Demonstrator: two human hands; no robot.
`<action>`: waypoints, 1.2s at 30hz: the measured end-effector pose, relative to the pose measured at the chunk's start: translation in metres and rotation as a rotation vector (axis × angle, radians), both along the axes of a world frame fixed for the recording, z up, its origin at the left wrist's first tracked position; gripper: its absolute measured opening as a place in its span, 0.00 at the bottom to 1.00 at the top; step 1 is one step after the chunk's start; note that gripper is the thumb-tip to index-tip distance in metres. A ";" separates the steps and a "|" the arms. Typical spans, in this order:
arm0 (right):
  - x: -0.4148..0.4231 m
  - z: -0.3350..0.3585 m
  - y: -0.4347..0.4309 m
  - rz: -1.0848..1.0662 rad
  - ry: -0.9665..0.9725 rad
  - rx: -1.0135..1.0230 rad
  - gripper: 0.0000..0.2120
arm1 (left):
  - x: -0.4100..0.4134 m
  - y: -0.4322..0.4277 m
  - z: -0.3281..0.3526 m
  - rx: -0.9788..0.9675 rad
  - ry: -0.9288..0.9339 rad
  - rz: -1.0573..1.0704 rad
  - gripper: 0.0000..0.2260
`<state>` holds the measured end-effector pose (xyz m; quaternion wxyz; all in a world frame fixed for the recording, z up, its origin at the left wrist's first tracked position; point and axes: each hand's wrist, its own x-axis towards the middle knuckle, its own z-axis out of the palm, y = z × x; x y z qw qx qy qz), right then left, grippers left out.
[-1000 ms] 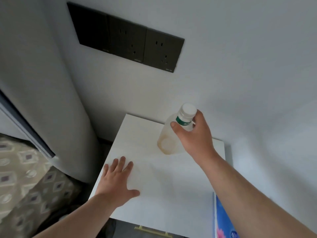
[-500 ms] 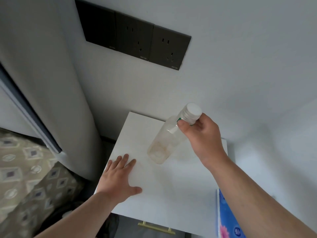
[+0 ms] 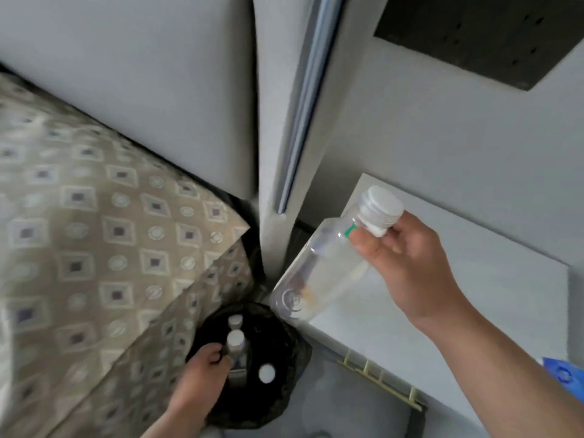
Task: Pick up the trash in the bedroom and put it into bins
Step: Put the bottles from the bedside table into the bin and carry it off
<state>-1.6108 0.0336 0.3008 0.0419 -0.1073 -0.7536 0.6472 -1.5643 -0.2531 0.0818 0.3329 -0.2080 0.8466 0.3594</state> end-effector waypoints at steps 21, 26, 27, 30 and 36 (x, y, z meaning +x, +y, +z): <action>0.050 -0.225 -0.137 0.088 -0.493 0.165 0.10 | 0.052 -0.070 -0.125 0.057 0.023 -0.182 0.33; 0.037 -0.258 -0.149 0.106 -0.571 0.131 0.10 | 0.060 -0.074 -0.132 0.069 0.076 -0.096 0.37; 0.035 -0.265 -0.151 0.105 -0.586 0.126 0.10 | 0.061 -0.075 -0.133 0.084 0.088 -0.080 0.39; 0.030 -0.285 -0.152 0.049 -0.609 0.109 0.09 | 0.061 -0.076 -0.133 0.090 0.097 -0.025 0.41; 0.029 -0.313 -0.141 0.009 -0.700 0.118 0.12 | 0.053 -0.074 -0.127 0.202 0.139 0.024 0.38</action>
